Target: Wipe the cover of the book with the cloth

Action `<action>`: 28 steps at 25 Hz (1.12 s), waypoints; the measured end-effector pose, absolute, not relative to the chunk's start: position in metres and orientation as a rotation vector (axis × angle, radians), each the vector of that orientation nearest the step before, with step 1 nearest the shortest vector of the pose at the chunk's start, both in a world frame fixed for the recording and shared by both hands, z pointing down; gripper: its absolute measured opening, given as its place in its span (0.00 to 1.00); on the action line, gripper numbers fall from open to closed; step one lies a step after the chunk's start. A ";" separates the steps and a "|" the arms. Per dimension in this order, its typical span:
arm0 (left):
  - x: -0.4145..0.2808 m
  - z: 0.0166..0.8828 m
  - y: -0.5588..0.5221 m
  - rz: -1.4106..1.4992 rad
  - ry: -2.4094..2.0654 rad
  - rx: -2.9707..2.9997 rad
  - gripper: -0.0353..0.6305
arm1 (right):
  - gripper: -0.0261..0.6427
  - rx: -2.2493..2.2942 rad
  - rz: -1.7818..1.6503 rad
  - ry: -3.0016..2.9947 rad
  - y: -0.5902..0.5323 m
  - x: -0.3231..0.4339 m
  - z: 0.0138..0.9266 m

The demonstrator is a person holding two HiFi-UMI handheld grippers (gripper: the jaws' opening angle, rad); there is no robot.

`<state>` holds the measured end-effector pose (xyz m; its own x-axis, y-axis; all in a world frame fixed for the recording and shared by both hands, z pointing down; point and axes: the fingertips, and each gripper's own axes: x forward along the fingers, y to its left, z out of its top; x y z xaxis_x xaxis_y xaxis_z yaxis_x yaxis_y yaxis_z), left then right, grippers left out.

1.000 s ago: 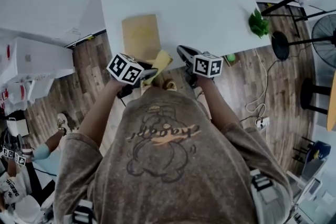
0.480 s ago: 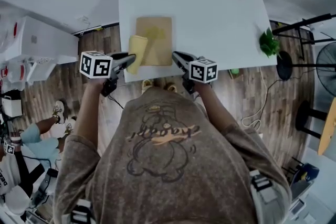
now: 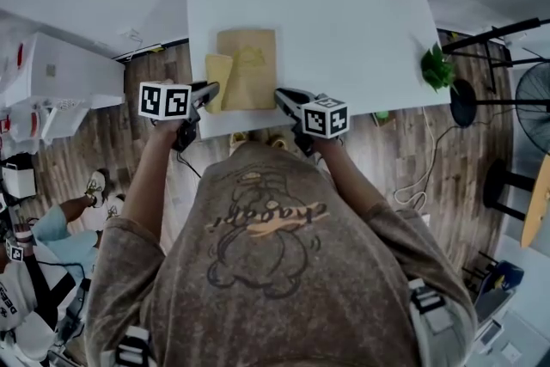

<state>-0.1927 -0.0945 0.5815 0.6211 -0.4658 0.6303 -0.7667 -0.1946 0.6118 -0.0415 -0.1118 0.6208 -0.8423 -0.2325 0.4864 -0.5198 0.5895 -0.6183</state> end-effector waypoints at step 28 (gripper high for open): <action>-0.053 0.596 -0.103 0.541 -0.610 1.922 0.13 | 0.05 0.872 1.200 -2.482 -0.106 0.045 0.607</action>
